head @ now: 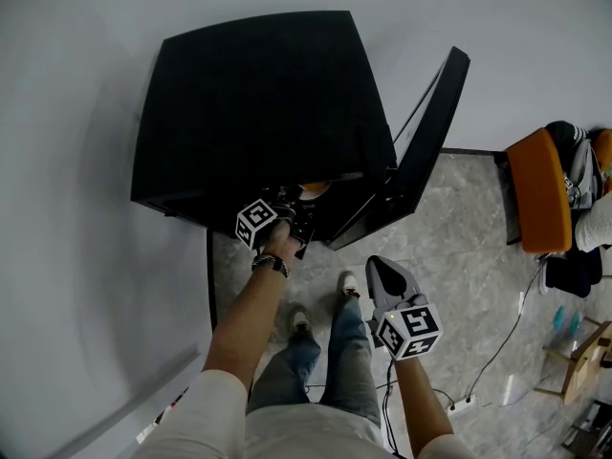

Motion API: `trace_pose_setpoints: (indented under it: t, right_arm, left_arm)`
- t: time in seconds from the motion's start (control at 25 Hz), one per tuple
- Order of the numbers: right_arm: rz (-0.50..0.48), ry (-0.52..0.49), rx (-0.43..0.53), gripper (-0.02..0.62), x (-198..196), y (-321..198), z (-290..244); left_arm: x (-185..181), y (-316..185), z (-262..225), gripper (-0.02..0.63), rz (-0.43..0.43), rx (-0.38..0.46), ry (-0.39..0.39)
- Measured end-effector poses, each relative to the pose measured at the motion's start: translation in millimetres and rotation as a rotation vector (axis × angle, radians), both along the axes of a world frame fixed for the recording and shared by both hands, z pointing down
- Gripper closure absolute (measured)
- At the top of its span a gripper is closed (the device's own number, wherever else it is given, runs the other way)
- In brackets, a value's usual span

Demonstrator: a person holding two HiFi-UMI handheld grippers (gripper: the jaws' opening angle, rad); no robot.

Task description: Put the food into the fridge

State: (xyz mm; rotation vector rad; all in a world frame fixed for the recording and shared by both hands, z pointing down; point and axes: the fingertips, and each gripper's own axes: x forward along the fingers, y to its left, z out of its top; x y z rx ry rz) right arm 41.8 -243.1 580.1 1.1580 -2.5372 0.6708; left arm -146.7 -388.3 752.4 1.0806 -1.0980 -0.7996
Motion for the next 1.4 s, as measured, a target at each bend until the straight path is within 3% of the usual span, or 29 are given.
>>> trace_pose_setpoints:
  t: [0.44, 0.84, 1.4]
  right_arm:
    - [0.004, -0.002, -0.006, 0.588, 5, -3, 3]
    - [0.009, -0.01, -0.018, 0.588, 9, 3, 7]
    - [-0.002, -0.011, -0.014, 0.588, 7, 8, 8]
  left_arm:
    - [-1, 2, 12, 0.575, -0.01, -0.042, -0.004]
    - [-3, 3, 10, 0.524, -0.004, -0.056, -0.096]
    - [-15, 24, 9, 0.462, 0.098, -0.098, -0.439]
